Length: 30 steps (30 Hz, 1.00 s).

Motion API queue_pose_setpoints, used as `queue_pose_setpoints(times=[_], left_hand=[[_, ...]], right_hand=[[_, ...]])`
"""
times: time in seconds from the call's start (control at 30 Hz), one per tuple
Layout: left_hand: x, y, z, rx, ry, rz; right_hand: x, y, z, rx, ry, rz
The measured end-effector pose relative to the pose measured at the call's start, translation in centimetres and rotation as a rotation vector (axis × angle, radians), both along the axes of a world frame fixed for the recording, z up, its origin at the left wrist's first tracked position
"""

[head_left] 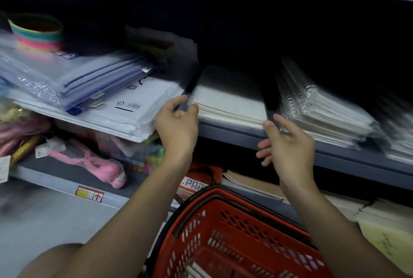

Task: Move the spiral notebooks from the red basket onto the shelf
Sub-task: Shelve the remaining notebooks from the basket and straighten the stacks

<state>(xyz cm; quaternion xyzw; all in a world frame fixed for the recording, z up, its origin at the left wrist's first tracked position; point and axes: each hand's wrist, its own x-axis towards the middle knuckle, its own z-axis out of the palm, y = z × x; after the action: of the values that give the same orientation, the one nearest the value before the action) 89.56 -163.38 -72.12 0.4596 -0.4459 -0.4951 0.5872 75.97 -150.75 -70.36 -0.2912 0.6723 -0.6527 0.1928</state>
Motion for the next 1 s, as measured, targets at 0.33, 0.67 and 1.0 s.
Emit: queue_pose_setpoints(times=[0.33,0.67,1.0], left_hand=[[1.8,7.1,-5.6,0.114,-0.208,-0.309],[3.8,14.9,-21.5,-0.040,-1.539,-0.781],[3.8,14.7,-21.9,0.268,-1.497,-0.912]], right_hand=[[0.2,11.3,-5.2,0.314,-0.111,0.215],[2.6,16.1,-24.5,0.955,-0.343,0.274],[4.4,16.7,-25.2,0.967,-0.676,0.120]])
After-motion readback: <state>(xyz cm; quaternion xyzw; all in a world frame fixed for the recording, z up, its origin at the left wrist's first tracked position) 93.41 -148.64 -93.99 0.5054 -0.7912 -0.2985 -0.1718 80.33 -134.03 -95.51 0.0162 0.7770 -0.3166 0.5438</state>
